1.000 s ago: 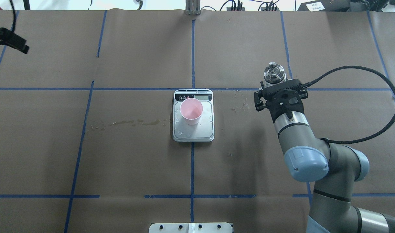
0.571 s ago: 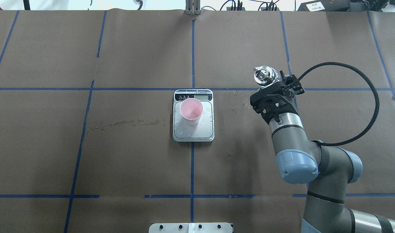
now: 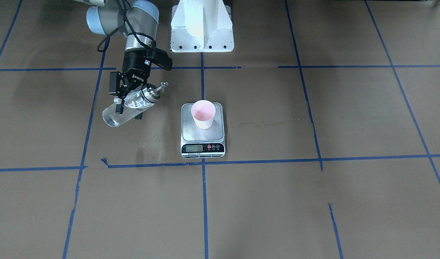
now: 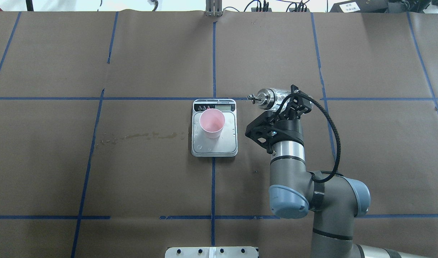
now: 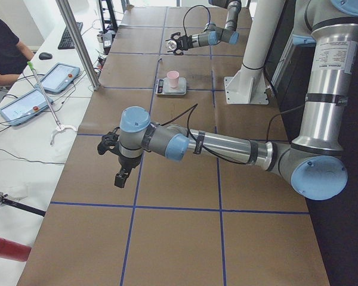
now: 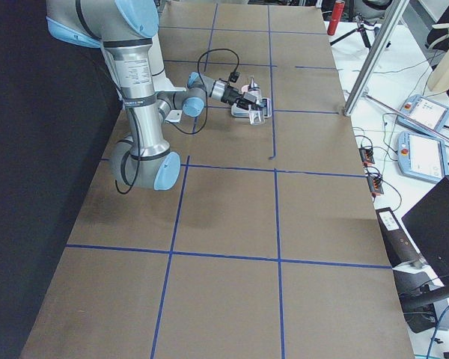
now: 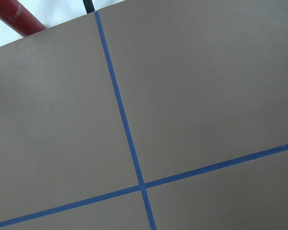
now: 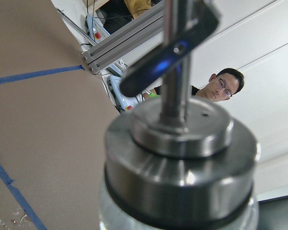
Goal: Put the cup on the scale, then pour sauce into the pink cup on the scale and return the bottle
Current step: 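Carry the bottle with the right gripper over the pink cup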
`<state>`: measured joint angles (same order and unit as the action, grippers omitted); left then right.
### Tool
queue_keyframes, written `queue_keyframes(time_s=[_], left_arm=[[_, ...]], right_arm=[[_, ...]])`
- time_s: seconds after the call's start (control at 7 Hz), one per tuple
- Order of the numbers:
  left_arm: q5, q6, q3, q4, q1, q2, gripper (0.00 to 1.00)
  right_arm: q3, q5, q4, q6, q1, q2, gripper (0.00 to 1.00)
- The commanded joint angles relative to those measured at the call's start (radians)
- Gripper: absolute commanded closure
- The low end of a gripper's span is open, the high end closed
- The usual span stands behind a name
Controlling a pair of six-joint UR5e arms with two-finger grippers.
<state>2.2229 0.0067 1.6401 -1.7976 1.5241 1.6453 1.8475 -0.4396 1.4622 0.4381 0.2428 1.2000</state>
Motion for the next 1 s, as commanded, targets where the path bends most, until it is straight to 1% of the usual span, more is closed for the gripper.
queue_keyframes(time_s=[0.0, 0.29, 0.57, 0.86], left_arm=[[-0.006, 0.006, -0.037, -0.009, -0.001, -0.007, 0.00], [-0.008, 0.004, -0.037, 0.004, -0.002, -0.004, 0.00], [-0.009, 0.006, -0.042, 0.003, -0.002, -0.010, 0.00], [-0.009, 0.006, -0.072, -0.005, -0.002, 0.001, 0.00]], right_arm=[[-0.028, 0.027, 0.130, -0.021, -0.023, -0.043, 1.00], [-0.115, 0.059, 0.132, -0.027, -0.033, -0.086, 1.00], [-0.132, 0.074, 0.133, -0.111, -0.031, -0.092, 1.00], [-0.134, 0.078, 0.133, -0.229, -0.020, -0.092, 1.00]])
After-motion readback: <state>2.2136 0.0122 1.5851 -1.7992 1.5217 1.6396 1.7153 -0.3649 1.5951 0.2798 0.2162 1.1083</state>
